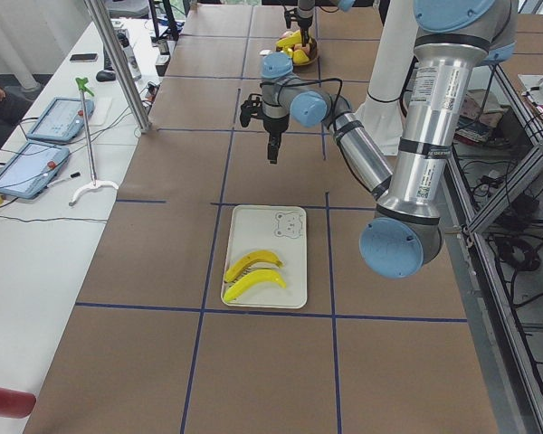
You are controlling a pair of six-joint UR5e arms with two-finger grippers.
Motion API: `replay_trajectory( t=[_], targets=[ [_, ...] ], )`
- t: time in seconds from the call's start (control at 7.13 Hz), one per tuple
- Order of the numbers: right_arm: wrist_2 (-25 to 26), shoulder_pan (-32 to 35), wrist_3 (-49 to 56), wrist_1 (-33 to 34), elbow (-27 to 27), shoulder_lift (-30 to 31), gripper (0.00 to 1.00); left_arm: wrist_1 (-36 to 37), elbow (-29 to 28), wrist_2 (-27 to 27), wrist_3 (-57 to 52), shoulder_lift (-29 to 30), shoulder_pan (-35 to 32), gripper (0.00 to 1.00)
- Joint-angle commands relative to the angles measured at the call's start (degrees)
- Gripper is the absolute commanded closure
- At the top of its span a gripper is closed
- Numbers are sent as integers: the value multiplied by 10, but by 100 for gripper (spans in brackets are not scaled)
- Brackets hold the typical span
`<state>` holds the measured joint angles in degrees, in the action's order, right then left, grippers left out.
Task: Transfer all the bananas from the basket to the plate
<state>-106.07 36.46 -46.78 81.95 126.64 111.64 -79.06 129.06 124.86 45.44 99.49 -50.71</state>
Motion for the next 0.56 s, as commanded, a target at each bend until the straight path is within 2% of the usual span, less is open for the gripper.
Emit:
replay_trajectory(
  t=[0.0, 0.28, 0.42],
  targets=[
    [-12, 12, -15, -7, 15, -5, 89, -3, 0, 1, 0, 1, 0, 0],
    [-12, 12, -107, -30, 19, -47, 88, -4, 0, 1, 0, 1, 8, 0],
    [-14, 13, -156, -109, 17, -41, 88, -4, 0, 1, 0, 1, 8, 0]
  ],
)
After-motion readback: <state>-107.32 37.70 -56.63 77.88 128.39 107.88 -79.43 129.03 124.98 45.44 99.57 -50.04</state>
